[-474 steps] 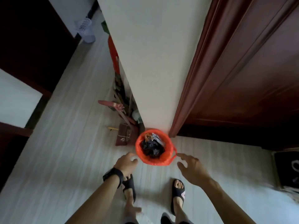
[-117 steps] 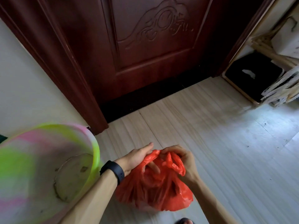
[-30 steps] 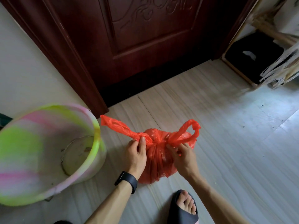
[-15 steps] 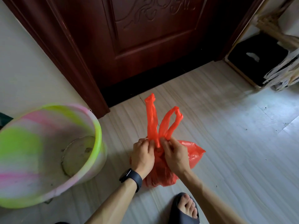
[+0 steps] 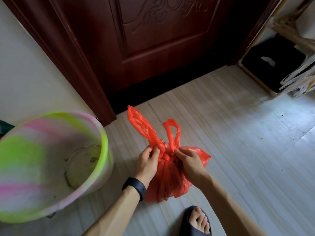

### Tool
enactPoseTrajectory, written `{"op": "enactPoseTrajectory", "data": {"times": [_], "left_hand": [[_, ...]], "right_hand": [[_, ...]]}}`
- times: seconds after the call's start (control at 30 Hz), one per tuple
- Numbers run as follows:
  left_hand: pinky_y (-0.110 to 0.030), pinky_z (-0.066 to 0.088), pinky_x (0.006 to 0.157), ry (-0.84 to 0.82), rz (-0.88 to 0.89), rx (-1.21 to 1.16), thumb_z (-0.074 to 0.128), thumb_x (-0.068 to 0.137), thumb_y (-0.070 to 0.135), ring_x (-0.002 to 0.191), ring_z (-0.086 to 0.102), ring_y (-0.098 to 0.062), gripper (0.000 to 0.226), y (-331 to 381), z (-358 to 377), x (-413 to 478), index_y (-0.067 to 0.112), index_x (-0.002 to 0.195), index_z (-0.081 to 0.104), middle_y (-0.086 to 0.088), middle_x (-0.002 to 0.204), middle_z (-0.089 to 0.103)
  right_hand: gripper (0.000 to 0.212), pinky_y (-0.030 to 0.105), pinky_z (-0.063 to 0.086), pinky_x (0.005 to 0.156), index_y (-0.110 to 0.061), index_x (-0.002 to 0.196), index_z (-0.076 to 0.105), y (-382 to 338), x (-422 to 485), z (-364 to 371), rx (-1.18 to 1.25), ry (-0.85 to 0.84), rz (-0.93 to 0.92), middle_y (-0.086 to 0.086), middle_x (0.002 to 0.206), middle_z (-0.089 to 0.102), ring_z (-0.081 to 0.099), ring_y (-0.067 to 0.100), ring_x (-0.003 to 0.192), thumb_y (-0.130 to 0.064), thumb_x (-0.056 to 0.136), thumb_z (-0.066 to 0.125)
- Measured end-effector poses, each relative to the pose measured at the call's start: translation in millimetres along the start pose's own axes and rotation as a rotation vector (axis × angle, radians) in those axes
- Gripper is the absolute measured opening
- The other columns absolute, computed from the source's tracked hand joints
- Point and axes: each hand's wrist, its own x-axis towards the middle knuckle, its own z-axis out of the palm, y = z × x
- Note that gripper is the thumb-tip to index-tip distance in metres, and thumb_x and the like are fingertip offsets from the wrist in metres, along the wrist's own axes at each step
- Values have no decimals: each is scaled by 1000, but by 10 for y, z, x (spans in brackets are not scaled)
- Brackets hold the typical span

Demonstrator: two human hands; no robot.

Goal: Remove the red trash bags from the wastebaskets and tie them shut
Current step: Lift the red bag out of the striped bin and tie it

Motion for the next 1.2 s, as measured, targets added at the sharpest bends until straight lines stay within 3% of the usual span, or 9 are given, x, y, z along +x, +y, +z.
{"op": "enactPoseTrajectory", "data": {"times": [0.13, 0.3, 0.4, 0.5, 0.67, 0.83, 0.97, 1.1, 1.2], "left_hand": [[-44, 56, 77, -33, 88, 235, 47, 95, 40, 70, 66, -17, 25, -44, -16, 47, 25, 88, 66, -1, 73, 71], [-42, 49, 76, -88, 509, 964, 26, 97, 47, 86, 56, -27, 39, -120, -39, 69, 24, 93, 58, 1, 88, 64], [-38, 52, 66, -28, 649, 1155, 42, 97, 35, 87, 56, -23, 18, -113, -58, 68, 25, 98, 58, 3, 89, 61], [-34, 50, 53, -4, 727, 1310, 66, 82, 20, 79, 62, -24, 12, -69, -28, 83, 22, 93, 64, 1, 81, 61], [-33, 48, 54, 1, 913, 1426, 47, 80, 21, 73, 62, -21, 19, 92, 103, -26, 23, 76, 65, 2, 74, 61], [-33, 49, 79, -280, 499, 1115, 52, 92, 46, 101, 58, -16, 28, 240, 11, -13, 28, 110, 65, 6, 103, 65], [-28, 48, 85, -411, 276, 900, 64, 88, 46, 100, 64, -11, 24, 347, -63, 83, 30, 106, 68, 10, 106, 71], [-22, 47, 95, -574, -51, 406, 70, 89, 20, 95, 68, -1, 14, 360, -123, 210, 22, 102, 75, 11, 97, 75], [-28, 52, 95, -709, -248, 91, 77, 78, 26, 89, 71, -10, 13, 372, -149, 238, 19, 88, 80, 1, 93, 76]], "right_hand": [[29, 24, 46, 58, 13, 93, 67, 102, -36, -5, 111, 66, -31, 12, 66, 60, 52, 15, 57, -16, 94, 67], [15, 24, 46, 57, 4, 78, 73, 72, -25, 45, 41, 182, -5, 10, 62, 60, 52, 14, 56, 1, 88, 62], [17, 29, 49, 59, -1, 66, 69, 47, -36, 62, -47, 167, 13, 11, 61, 60, 55, 19, 58, 2, 80, 60], [27, 42, 39, 68, 12, 73, 59, 78, -75, 65, 25, 40, 14, 14, 71, 53, 44, 28, 72, -13, 64, 65], [49, 28, 50, 63, -5, 77, 73, 50, -83, 60, -38, 180, 20, 8, 68, 68, 62, 14, 63, -51, 91, 64], [41, 42, 58, 83, 0, 91, 76, 30, -2, -6, 322, 90, 209, 16, 82, 72, 70, 28, 77, -38, 95, 62], [40, 36, 50, 81, -4, 86, 75, -61, -22, -21, 439, -17, 311, 15, 80, 65, 61, 24, 72, -39, 94, 59], [30, 32, 45, 83, -9, 89, 76, -101, -40, -87, 410, -167, 313, 13, 86, 62, 55, 21, 73, -37, 82, 67], [31, 35, 47, 86, -2, 99, 73, -71, -71, -183, 332, -272, 281, 16, 93, 65, 60, 25, 80, -28, 81, 72]]}}
